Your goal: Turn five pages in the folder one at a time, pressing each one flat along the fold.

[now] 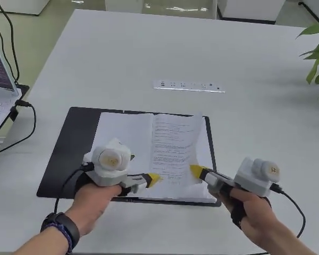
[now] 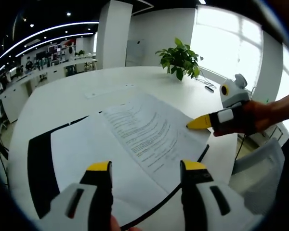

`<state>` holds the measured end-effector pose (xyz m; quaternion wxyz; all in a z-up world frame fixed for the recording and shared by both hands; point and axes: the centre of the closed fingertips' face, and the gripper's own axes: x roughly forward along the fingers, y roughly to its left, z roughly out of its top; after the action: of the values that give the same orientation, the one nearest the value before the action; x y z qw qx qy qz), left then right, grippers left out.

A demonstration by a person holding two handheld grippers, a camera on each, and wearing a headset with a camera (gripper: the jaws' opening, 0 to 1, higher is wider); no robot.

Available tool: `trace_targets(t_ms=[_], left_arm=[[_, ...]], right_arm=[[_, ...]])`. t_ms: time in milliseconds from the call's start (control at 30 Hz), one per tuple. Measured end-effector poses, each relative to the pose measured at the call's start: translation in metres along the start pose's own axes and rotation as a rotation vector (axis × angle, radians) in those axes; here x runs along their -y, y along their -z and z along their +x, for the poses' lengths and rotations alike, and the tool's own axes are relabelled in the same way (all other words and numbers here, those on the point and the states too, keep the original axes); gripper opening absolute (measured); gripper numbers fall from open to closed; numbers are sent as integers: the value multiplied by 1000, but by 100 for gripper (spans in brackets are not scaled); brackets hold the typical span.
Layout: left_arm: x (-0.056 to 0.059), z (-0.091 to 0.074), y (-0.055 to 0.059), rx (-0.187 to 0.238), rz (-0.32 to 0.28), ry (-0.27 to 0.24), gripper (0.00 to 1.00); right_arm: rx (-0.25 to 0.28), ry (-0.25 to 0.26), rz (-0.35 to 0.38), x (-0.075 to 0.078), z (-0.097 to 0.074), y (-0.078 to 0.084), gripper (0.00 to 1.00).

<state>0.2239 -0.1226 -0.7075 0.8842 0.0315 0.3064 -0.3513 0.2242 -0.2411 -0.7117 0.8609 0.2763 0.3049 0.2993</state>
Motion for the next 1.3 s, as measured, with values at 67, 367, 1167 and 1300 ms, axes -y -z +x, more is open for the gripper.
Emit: trace_targets(t_ms=[67, 367, 1167, 1300], left_arm=[[-5, -10, 0, 15, -15, -14, 56], [-34, -43, 9, 24, -26, -67, 57], [-74, -102, 32, 63, -107, -148, 61], [-77, -109, 37, 63, -112, -155, 61]], right_arm=[[4, -3, -6, -7, 2, 2, 0], [10, -26, -9, -27, 15, 6, 0], [-41, -116, -61, -89, 75, 10, 0], [-56, -128, -60, -98, 86, 13, 0]])
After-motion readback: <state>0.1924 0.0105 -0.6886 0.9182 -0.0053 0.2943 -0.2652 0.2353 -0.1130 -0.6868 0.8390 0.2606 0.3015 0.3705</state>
